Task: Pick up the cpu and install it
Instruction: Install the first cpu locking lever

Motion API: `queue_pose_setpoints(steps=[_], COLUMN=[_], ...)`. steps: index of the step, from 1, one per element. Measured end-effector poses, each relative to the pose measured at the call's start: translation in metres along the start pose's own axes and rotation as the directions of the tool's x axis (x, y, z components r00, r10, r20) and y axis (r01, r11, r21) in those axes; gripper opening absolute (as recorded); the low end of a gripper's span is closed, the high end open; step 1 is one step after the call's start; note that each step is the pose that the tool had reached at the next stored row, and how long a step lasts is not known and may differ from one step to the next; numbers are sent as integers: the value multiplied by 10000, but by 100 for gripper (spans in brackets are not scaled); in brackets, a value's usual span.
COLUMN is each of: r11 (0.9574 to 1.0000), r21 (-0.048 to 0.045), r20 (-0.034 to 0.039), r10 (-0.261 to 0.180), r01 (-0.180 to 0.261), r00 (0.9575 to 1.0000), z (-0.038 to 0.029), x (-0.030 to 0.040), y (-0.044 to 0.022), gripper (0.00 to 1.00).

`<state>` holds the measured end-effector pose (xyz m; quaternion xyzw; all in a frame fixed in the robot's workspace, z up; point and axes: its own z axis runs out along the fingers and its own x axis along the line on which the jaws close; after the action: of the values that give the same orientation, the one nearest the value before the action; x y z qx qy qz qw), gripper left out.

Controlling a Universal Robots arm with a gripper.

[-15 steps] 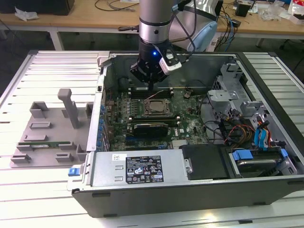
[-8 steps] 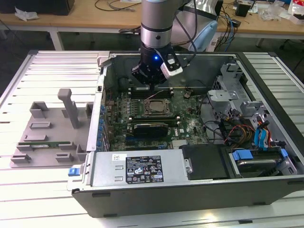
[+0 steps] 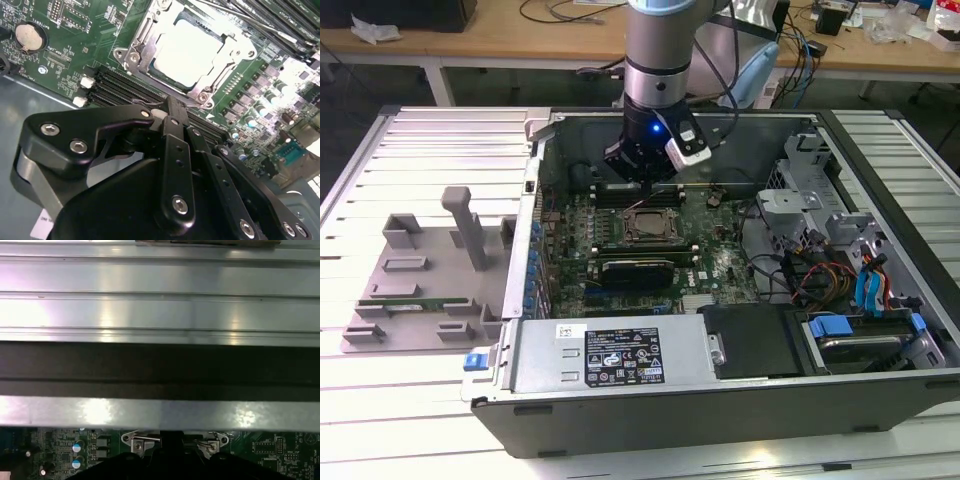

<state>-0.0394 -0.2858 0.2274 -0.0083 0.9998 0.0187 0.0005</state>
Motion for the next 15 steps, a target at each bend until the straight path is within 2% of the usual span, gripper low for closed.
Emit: queue_pose_setpoints(steps=[3,8,12,15], r11=[10000,10000,10000,10000], r21=[1,1,1,1], r20=[-1,-2,-2,-2], r10=[1,1,0,0], r01=[-1,-1,0,0], r00=[10000,10000,10000,10000], z=[31,129,191,210], x=[-25,-135,-164,-175], y=[-2,-7,-10,-11], gripper=[11,11,11,11])
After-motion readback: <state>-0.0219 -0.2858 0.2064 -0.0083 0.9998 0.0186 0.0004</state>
